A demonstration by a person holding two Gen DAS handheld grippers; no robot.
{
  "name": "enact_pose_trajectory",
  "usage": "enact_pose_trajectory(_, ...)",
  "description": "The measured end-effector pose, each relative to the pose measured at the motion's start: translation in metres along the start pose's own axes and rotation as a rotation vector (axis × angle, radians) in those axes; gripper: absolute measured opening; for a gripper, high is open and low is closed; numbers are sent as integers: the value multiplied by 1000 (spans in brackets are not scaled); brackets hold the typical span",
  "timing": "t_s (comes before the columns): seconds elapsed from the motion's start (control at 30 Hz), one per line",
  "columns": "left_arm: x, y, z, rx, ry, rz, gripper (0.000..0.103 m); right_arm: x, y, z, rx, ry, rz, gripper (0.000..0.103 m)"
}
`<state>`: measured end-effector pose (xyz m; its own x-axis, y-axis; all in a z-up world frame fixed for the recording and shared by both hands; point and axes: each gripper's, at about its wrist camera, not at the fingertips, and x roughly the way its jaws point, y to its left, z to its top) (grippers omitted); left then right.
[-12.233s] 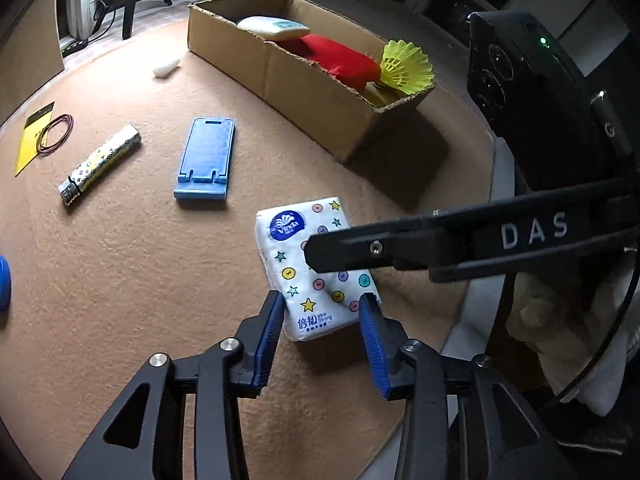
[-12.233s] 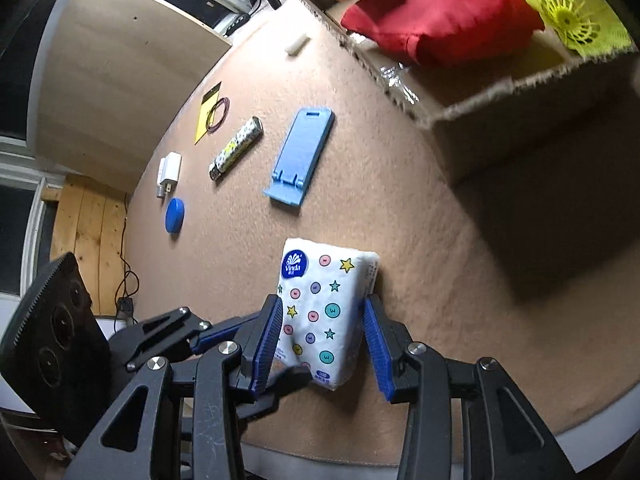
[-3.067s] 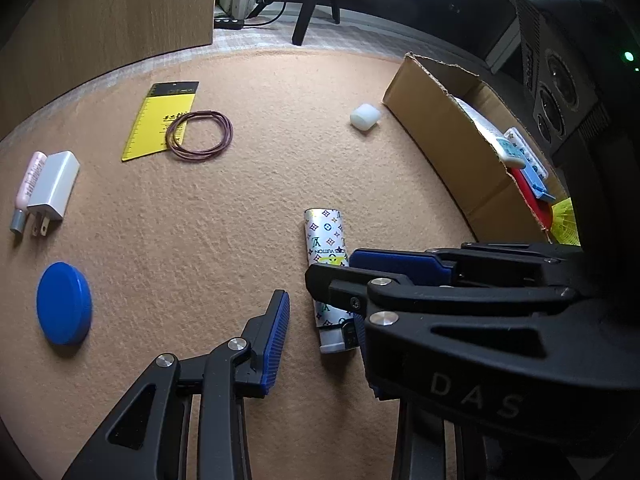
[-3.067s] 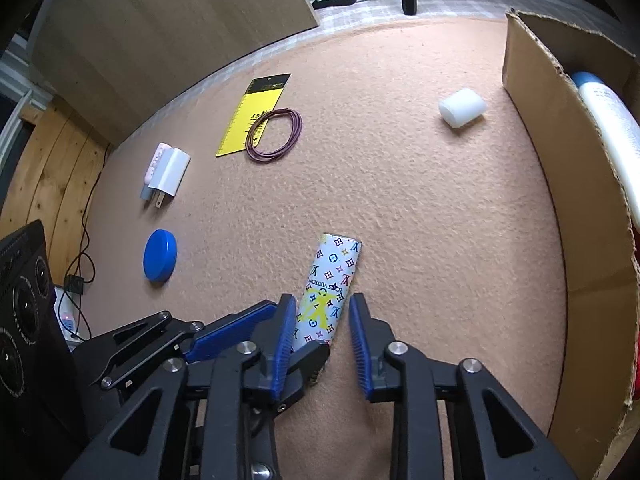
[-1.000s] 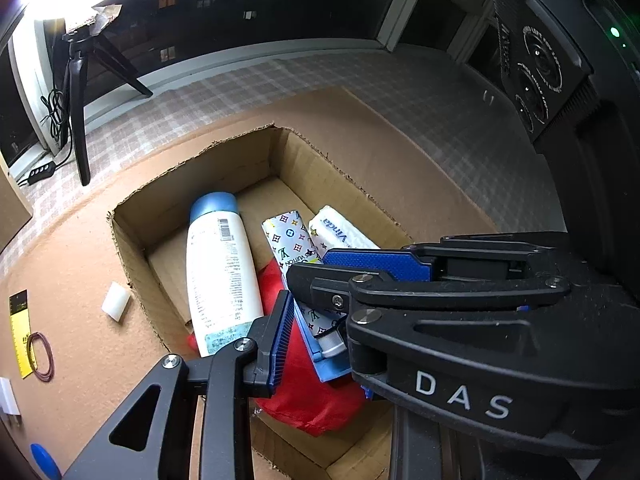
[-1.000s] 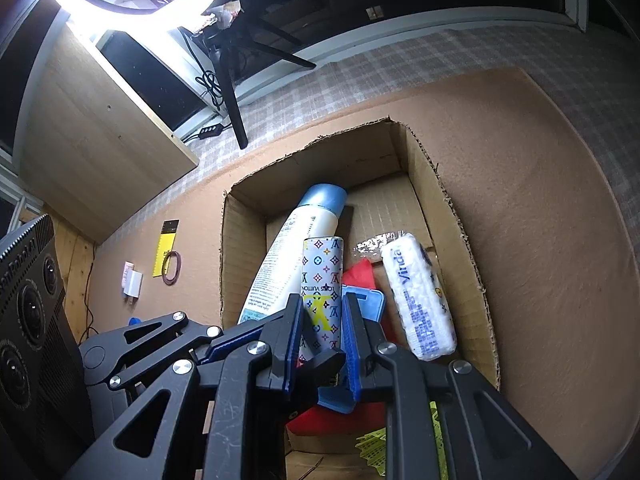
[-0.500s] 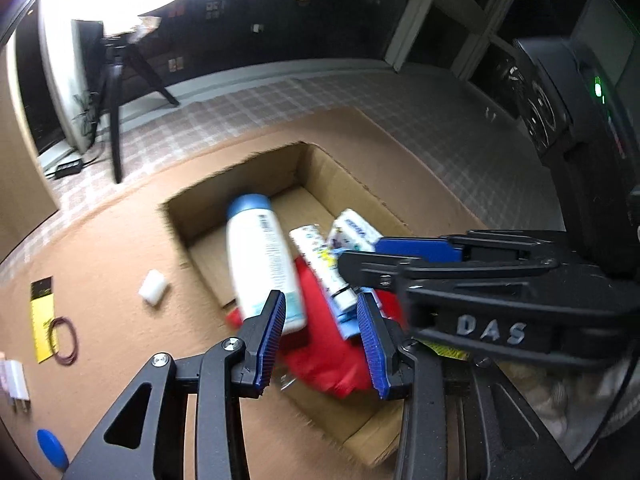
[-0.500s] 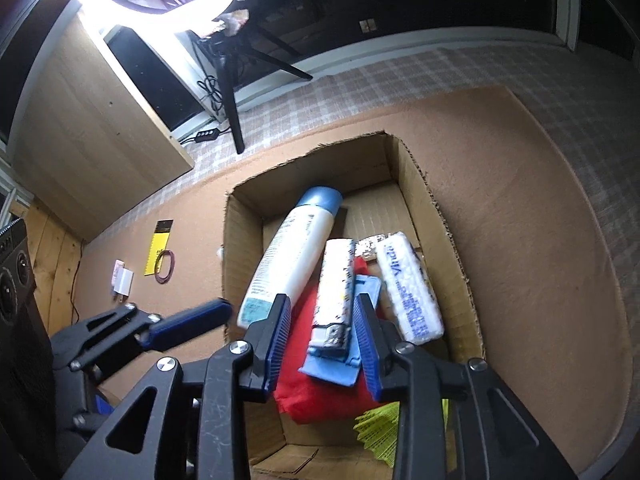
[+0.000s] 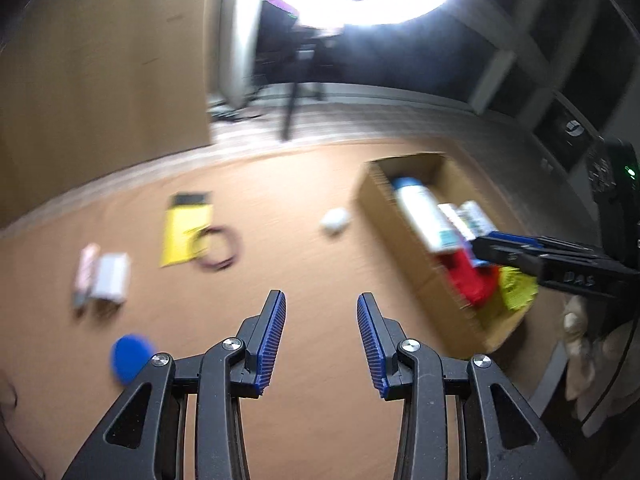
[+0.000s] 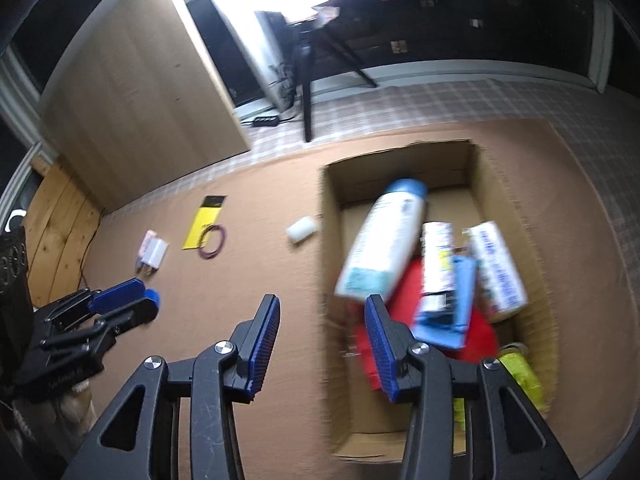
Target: Organize objects
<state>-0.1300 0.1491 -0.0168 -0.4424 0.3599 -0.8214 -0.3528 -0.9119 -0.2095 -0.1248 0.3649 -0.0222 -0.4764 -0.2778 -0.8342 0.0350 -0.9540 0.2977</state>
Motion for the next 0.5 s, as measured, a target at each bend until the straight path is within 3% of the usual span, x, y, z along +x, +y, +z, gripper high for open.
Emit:
enact_pose_trajectory(0.3, -34, 116, -28, -151, -13, 134, 40, 18, 55, 2, -41, -38, 45, 41)
enact_pose_trajectory(0.5, -45, 161, -17, -183, -39, 185, 40, 41, 87, 17, -92, -39, 56, 41)
